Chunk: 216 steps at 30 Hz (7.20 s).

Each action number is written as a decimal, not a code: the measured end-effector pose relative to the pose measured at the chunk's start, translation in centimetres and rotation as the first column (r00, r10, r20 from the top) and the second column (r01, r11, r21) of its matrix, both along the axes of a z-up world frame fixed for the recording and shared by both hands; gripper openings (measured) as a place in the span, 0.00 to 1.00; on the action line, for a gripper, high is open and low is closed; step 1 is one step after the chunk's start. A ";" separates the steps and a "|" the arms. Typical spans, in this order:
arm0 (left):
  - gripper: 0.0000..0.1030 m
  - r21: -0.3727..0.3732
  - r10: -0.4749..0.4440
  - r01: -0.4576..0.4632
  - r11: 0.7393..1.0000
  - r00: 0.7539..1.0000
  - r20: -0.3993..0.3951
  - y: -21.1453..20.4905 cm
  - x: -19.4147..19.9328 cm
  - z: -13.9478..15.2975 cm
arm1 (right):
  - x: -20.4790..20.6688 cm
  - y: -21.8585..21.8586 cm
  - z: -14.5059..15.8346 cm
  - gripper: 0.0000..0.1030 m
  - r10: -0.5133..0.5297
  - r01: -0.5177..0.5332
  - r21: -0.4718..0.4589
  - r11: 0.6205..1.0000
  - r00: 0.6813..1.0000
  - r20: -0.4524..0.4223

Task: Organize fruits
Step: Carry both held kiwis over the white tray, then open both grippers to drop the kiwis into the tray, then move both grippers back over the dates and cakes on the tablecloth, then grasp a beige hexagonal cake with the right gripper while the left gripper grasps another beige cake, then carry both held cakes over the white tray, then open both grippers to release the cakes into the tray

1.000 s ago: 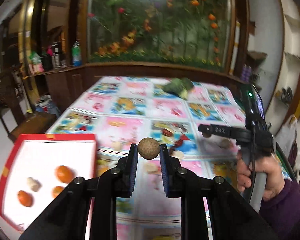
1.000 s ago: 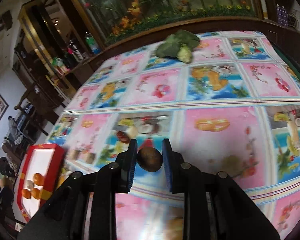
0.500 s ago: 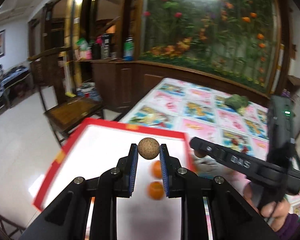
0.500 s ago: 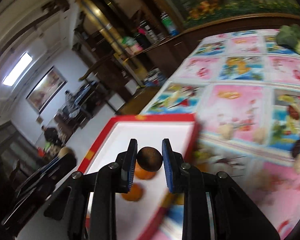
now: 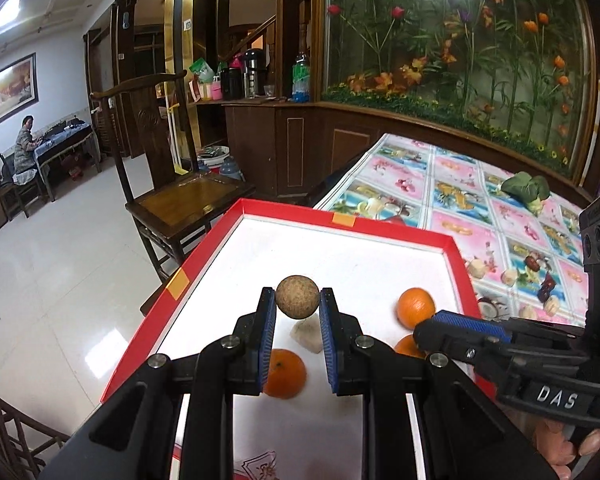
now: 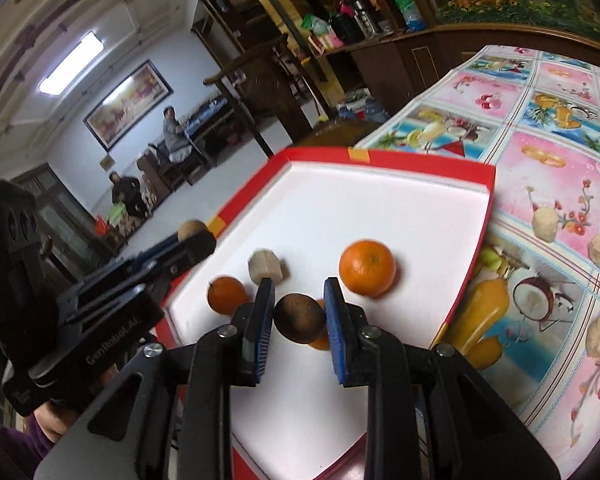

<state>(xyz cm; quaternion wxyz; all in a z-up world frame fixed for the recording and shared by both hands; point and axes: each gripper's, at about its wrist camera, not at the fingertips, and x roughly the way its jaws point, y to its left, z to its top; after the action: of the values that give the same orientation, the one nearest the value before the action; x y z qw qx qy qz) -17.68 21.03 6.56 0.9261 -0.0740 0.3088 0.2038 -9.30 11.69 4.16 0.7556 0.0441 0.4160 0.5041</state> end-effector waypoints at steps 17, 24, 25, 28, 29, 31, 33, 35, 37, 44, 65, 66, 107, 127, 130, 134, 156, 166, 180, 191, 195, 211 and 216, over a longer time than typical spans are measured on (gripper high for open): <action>0.20 -0.025 0.019 -0.020 0.999 0.998 -0.057 1.4 -0.3 -1.8 | -2.1 0.9 0.2 0.27 0.040 -0.036 -0.043 0.998 0.993 0.109; 0.20 -0.021 0.039 -0.041 0.999 0.997 -0.073 1.4 -0.3 -2.1 | -3.2 1.2 0.4 0.27 0.055 -0.045 -0.065 0.997 0.985 0.166; 0.20 -0.019 0.043 -0.045 0.999 0.996 -0.075 1.4 -0.3 -2.1 | -3.3 1.2 0.4 0.27 0.055 -0.044 -0.069 0.997 0.983 0.173; 0.21 -0.023 0.053 -0.055 0.998 0.995 -0.086 1.6 -0.1 -2.4 | -3.4 1.3 0.5 0.27 0.049 -0.035 -0.079 0.996 0.982 0.183; 0.21 -0.023 0.055 -0.057 0.998 0.994 -0.090 1.7 -0.1 -2.5 | -3.4 1.2 0.4 0.27 0.047 -0.032 -0.081 0.996 0.982 0.184; 0.21 -0.023 0.057 -0.060 0.998 0.994 -0.091 1.8 -0.2 -2.5 | -3.3 1.1 0.4 0.27 0.042 -0.027 -0.084 0.996 0.982 0.183; 0.21 -0.022 0.060 -0.062 0.998 0.994 -0.091 1.8 -0.2 -2.5 | -3.2 1.1 0.3 0.27 0.033 -0.017 -0.090 0.996 0.983 0.179; 0.21 -0.021 0.059 -0.061 0.998 0.994 -0.091 1.8 -0.2 -2.5 | -2.9 1.0 0.2 0.28 0.025 -0.009 -0.092 0.996 0.985 0.173; 0.24 -0.022 0.062 -0.064 0.998 0.994 -0.091 1.8 -0.2 -2.4 | -2.7 0.9 0.2 0.29 0.009 0.008 -0.099 0.995 0.986 0.169; 0.38 -0.016 0.074 -0.075 0.997 0.995 -0.063 1.7 -0.5 -2.1 | -1.3 0.4 -0.4 0.49 -0.058 0.075 -0.132 0.988 0.990 0.130; 0.75 0.079 -0.037 0.034 0.996 0.998 0.041 -3.1 2.1 -1.7 | 4.1 -7.1 2.8 0.49 -0.340 0.342 0.000 0.940 0.935 0.096; 0.75 0.087 -0.043 0.040 0.995 0.998 0.040 -3.1 2.0 -1.7 | 4.4 -7.9 2.9 0.49 -0.357 0.359 0.001 0.933 0.929 0.097; 0.83 0.160 -0.388 0.391 0.906 0.920 -0.047 -13.8 4.2 1.1 | 8.3 -17.1 -2.6 0.28 -0.365 0.422 -0.371 0.827 0.905 0.216; 0.72 0.045 -0.369 0.400 0.916 0.879 -0.301 -19.6 12.7 -5.3 | 10.0 -22.8 0.4 0.28 -0.574 0.569 -0.229 0.790 0.817 0.051; 0.63 0.025 -0.370 0.394 0.919 0.881 -0.294 -19.5 13.0 -5.4 | 9.9 -22.8 0.5 0.28 -0.570 0.565 -0.222 0.795 0.820 0.049; 0.42 -0.021 -0.411 0.423 0.906 0.867 -0.280 -19.7 13.0 -5.4 | 9.9 -22.8 0.4 0.28 -0.570 0.564 -0.223 0.795 0.820 0.044; 0.22 0.033 -0.413 0.418 0.908 0.906 -0.091 -18.6 6.7 0.5 | 8.2 -22.3 1.7 0.28 -0.559 0.568 -0.132 0.812 0.823 0.102; 0.22 0.128 -0.302 0.289 0.949 0.948 0.104 -13.5 1.1 5.8 | 7.0 -21.6 2.2 0.28 -0.568 0.583 -0.041 0.811 0.804 0.176; 0.22 0.105 -0.135 0.119 0.987 0.979 0.156 -5.3 -1.4 5.6 | 3.1 -9.9 3.2 0.28 -0.395 0.389 0.073 0.919 0.913 0.107; 0.22 0.072 -0.004 -0.002 0.997 0.996 0.084 -0.2 -1.3 2.6 | 1.9 0.6 1.5 0.28 -0.208 0.208 0.013 0.978 0.976 0.071; 0.22 0.064 0.007 -0.010 0.998 0.999 0.041 0.4 -0.9 1.0 | 1.6 1.3 0.6 0.28 -0.174 0.177 -0.029 0.984 0.981 0.088; 0.22 0.034 0.024 -0.023 0.999 0.998 -0.051 1.4 -0.5 -1.8 | 1.8 1.2 -0.5 0.28 -0.172 0.184 -0.099 0.978 0.978 0.118; 0.22 0.045 0.025 -0.022 0.999 0.997 -0.069 1.3 -0.4 -2.3 | 2.3 0.9 -0.9 0.28 -0.192 0.203 -0.112 0.973 0.976 0.100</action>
<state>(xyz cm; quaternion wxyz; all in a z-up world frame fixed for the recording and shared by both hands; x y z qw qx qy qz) -18.12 22.28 4.26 0.9138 -0.0500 0.3352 0.2238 -6.99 12.55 3.25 0.8210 0.0166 0.4054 0.4017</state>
